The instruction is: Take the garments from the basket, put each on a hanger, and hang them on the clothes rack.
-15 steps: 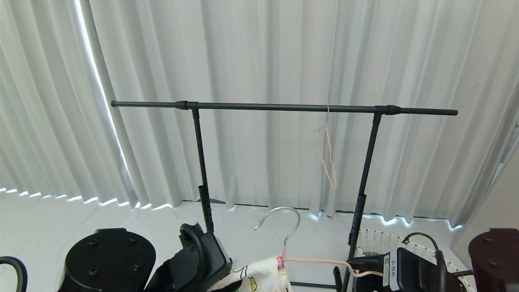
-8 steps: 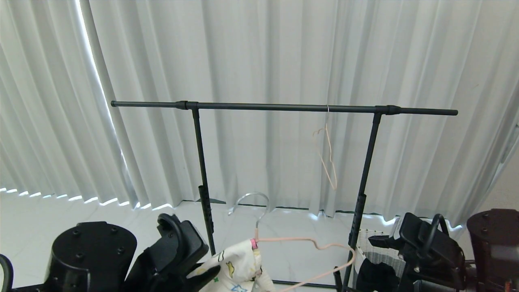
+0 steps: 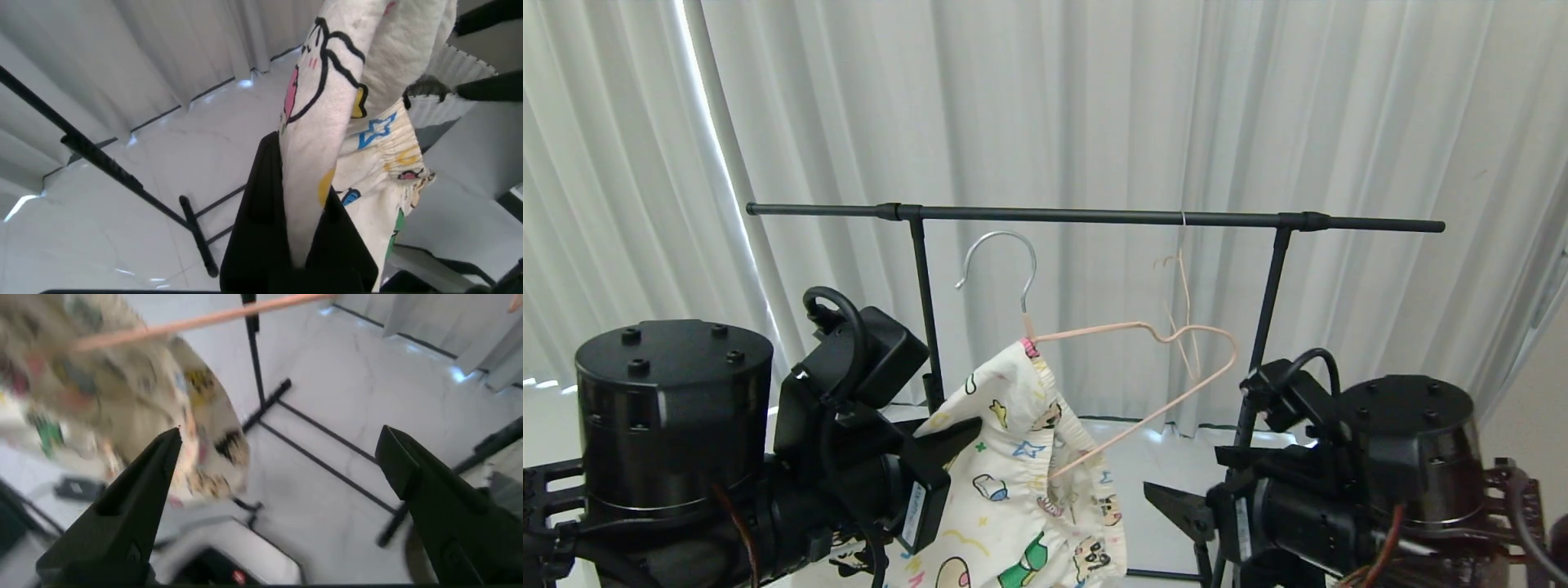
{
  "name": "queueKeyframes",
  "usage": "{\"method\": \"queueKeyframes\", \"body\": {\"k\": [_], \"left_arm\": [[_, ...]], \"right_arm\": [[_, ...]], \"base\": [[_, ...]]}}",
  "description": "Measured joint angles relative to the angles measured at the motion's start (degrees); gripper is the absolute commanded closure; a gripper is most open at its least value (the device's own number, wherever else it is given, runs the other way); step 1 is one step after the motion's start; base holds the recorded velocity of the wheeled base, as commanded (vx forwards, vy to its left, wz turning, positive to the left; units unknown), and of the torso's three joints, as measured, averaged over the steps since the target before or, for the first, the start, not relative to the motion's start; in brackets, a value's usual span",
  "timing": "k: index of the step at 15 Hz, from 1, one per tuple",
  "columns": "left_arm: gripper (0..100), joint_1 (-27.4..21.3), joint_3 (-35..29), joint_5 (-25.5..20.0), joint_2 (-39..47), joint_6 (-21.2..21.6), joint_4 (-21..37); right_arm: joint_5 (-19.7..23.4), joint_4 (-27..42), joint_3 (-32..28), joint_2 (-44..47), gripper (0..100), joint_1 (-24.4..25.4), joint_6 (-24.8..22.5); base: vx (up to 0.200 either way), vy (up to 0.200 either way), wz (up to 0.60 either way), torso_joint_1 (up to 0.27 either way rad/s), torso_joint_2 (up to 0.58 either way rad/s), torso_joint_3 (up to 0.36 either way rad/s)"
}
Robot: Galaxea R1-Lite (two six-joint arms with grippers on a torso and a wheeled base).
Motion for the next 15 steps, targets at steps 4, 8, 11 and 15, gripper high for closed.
{"method": "queueKeyframes", "body": {"k": [4,8,11,15], "left_arm": [[100,0.0,-1.7,0.0,0.4,0.0,0.0],[100,-0.2,-2.0,0.0,0.4,0.0,0.0],[100,-0.4,-2.6,-0.1,0.0,0.0,0.0],[100,-1.0,-2.6,0.0,-0.1,0.0,-0.5]], "right_arm": [[-3.6,-1.6,-4.4,6.4,0,2.9,3.6],[-3.8,-1.7,-4.7,8.3,0,4.4,3.6],[-4.7,-1.7,-4.8,9.8,0,4.8,3.4],[-9.7,-1.5,-5.7,12.2,0,4.5,3.3]], "base": [[0.0,0.0,0.0,0.0,0.0,0.0],[0.0,0.0,0.0,0.0,0.0,0.0],[0.0,0.0,0.0,0.0,0.0,0.0],[0.0,0.0,0.0,0.0,0.0,0.0]]}}
